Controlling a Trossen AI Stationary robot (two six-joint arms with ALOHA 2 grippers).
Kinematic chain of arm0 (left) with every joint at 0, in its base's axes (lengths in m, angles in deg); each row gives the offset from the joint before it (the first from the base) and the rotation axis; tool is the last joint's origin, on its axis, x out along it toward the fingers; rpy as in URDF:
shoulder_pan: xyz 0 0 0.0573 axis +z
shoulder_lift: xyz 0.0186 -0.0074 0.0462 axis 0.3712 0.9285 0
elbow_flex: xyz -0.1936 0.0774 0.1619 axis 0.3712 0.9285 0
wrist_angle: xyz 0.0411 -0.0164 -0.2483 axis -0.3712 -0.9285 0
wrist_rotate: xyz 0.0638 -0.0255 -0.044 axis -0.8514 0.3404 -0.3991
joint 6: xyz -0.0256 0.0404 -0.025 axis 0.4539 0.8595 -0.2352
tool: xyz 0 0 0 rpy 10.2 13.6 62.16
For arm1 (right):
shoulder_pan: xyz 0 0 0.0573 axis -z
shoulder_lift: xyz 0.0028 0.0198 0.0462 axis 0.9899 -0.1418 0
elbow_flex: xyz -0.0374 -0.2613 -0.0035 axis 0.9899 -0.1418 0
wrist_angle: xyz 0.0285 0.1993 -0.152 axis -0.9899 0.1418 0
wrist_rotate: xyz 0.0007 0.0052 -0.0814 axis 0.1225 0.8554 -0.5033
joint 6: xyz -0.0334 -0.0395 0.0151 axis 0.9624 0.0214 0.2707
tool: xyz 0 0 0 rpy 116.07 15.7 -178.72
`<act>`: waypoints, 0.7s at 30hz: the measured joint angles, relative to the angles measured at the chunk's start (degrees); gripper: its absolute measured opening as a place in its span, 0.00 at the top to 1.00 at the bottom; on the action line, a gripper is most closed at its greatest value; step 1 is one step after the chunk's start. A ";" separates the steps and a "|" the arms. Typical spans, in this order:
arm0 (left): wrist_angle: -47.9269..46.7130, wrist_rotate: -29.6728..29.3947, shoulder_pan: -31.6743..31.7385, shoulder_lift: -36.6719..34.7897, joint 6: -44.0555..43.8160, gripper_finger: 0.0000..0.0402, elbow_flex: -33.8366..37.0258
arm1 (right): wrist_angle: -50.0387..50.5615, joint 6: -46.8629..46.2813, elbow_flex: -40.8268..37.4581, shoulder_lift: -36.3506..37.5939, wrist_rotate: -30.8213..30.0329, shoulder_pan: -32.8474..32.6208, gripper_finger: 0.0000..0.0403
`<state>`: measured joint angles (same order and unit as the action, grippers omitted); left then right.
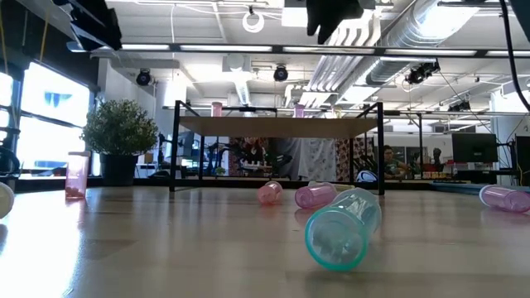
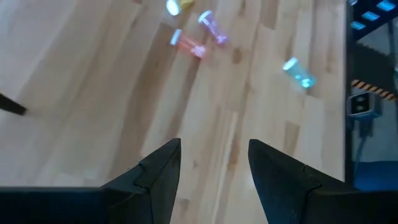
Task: Pick and place medicine bottles onto shelf by color
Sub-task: Put the bottom left blue pill bottle on the shelf
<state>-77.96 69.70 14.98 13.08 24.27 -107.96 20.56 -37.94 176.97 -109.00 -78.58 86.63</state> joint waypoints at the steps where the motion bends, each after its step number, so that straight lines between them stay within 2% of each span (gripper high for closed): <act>1: -0.18 -0.29 -1.32 -0.31 -0.81 0.55 0.12 | 0.04 -0.64 -1.11 0.00 -0.14 -0.77 0.63; 7: -0.19 -0.98 -9.43 -0.08 -7.93 0.55 0.10 | -0.55 -2.51 -6.70 -0.02 -1.50 -4.86 0.63; 13: -0.40 -1.00 -18.56 2.22 -16.44 0.55 0.10 | -0.99 -2.56 -9.06 -0.02 -2.13 -7.20 0.63; 21: -0.41 -1.97 -30.18 10.01 -24.18 0.55 0.10 | -0.03 -0.59 -9.06 2.36 -6.43 -7.18 0.63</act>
<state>-78.37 67.73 -15.20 23.09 0.09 -107.86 20.54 -38.53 167.91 -106.64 -85.01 79.45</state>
